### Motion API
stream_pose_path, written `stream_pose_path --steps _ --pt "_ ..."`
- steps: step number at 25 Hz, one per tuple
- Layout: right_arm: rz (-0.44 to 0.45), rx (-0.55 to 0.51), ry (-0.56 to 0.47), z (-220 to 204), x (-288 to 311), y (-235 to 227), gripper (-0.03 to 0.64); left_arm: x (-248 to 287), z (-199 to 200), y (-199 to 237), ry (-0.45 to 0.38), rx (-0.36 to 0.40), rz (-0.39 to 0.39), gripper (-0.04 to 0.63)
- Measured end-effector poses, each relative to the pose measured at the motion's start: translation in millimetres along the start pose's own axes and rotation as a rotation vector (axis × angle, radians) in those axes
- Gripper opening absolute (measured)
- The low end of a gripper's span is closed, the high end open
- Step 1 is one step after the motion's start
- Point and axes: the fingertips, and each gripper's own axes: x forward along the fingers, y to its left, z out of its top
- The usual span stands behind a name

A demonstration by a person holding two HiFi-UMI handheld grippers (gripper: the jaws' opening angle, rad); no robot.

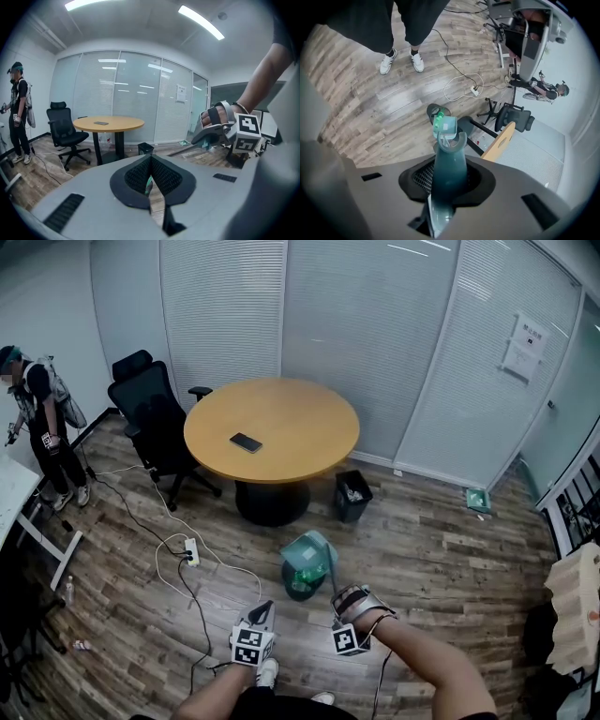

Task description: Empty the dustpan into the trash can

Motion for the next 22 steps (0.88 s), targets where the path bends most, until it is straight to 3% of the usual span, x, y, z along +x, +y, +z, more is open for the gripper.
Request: stream_pose_path --steps 8,11,16,22 --pt "0.029 0.084 0.026 -16.3 9.2 3.8 0.094 7.1 3.5 -5.9 0.008 0.009 -0.012 0.011" --pt "0.049 0.163 0.029 -25.6 6.3 -0.9 0.092 11.5 4.4 -9.8 0.008 0.012 -0.020 0.011" --pt "0.072 0.377 -0.009 -25.4 14.3 1.4 0.094 15.1 4.6 -11.6 0.016 0.022 -0.033 0.011" --pt "0.164 0.800 -0.051 -43.2 6.0 11.1 0.094 18.5 4.5 -18.5 0.020 0.033 -0.050 0.011"
